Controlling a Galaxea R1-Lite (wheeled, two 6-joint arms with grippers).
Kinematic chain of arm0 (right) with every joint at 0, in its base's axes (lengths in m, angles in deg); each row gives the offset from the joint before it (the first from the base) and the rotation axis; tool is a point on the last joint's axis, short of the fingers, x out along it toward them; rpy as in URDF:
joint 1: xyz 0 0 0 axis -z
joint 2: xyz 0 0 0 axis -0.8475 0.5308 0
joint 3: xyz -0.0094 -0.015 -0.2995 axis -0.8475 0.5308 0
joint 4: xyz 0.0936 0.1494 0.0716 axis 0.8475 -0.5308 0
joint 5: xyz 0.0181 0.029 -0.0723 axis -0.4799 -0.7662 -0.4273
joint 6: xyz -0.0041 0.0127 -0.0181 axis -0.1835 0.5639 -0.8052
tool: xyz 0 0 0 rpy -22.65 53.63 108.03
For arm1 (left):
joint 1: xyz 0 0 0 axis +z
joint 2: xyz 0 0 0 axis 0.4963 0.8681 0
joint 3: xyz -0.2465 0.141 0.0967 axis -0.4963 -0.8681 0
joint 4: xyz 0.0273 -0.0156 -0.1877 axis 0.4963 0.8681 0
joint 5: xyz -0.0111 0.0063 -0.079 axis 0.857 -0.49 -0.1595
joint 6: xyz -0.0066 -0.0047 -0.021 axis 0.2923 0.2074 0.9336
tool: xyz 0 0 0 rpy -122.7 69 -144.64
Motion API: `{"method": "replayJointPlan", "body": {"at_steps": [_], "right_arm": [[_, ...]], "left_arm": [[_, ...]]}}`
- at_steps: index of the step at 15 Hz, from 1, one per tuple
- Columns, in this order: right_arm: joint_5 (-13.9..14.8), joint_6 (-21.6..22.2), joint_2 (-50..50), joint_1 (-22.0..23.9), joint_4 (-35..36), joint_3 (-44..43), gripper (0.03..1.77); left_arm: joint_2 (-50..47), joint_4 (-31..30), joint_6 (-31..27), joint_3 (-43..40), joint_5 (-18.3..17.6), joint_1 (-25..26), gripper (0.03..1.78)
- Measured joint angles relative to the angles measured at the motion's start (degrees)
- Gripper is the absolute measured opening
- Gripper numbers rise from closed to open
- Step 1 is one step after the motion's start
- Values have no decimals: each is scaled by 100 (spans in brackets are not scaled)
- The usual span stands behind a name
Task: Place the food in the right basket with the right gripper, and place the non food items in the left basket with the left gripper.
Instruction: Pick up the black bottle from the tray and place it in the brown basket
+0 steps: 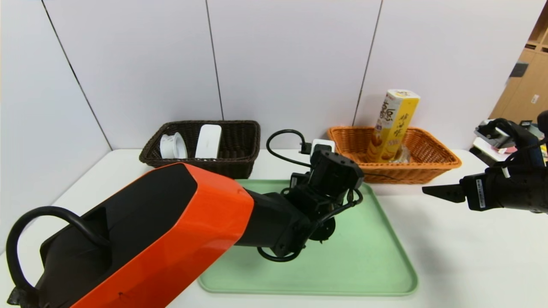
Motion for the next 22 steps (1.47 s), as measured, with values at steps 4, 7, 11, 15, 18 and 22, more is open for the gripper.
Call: {"method": "replayJointPlan", "body": {"at_steps": [4,7,11,15,18,22], "right_arm": [[1,-2,0,-5,-2,30,171],[1,13,7,-2,0,33,171],[-9,4,38,-5,0,9,171],[-2,4,140,-128,477,41,171],[6,6,243,-176,586,50,171],[26,48,336,-180,575,-4,171]], "left_arm": [[-190,57,6,-66,-27,-17,61],[-642,323,11,-118,-110,-39,61],[-1703,1290,-5,202,-294,71,61],[-2536,2653,-29,703,-813,1078,61],[-2792,2907,-41,618,-1764,1940,61],[-2500,2904,-22,538,-2153,2522,61]]}}
